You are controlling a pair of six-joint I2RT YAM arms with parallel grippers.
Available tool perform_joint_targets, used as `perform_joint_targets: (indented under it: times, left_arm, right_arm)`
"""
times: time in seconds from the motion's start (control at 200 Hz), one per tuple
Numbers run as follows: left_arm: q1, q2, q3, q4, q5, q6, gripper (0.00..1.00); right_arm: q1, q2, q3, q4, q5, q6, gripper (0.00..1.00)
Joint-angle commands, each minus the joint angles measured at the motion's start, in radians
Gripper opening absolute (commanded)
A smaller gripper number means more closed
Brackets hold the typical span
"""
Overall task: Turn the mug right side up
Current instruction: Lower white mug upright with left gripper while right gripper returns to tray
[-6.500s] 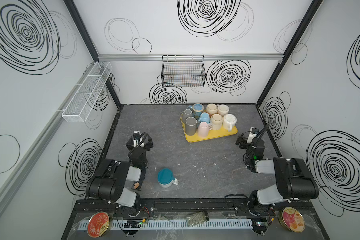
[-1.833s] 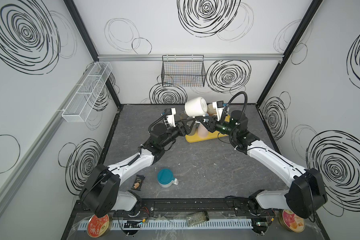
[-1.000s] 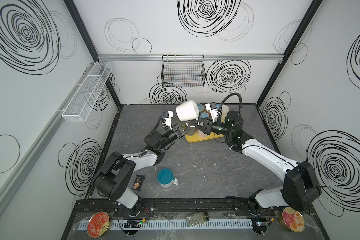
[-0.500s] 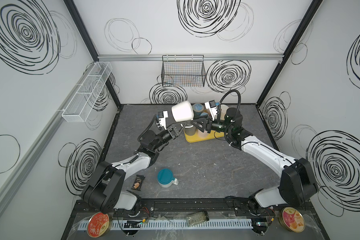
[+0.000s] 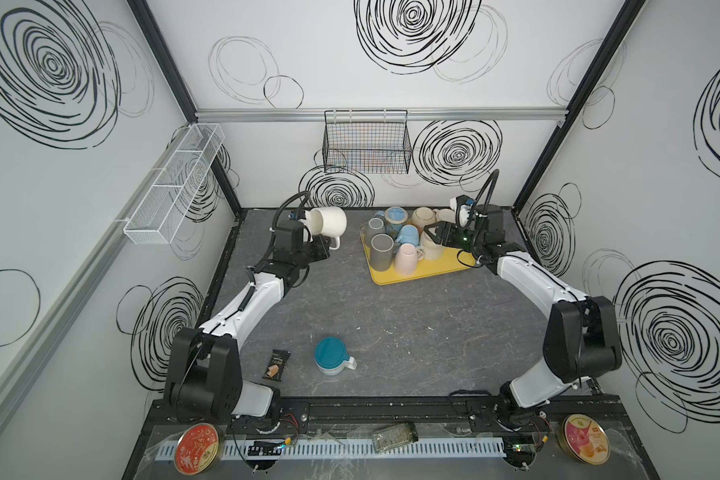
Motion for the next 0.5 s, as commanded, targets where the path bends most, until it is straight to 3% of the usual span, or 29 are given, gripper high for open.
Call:
perform_joint_targets:
  times: [0.0, 0.265, 0.495]
  left_arm:
    - [0.035, 0.072, 0.131, -0.119, -0.14, 0.221, 0.0]
    - [0.053, 0.413, 0.468, -0.287, -0.298, 0.395, 0.0]
    - [0.072, 0.744, 0.857, -0.518, -0.31, 0.435, 0.0]
  right_arm:
    - [0.008, 0.078, 0.054, -0.092, 0.065, -0.042, 0.55]
    - [0.038, 0.258, 0.242, -0.226, 0.148, -0.132, 0.5]
    - [0.075, 0.366, 0.343, -0.278, 0.156, -0.157, 0.46]
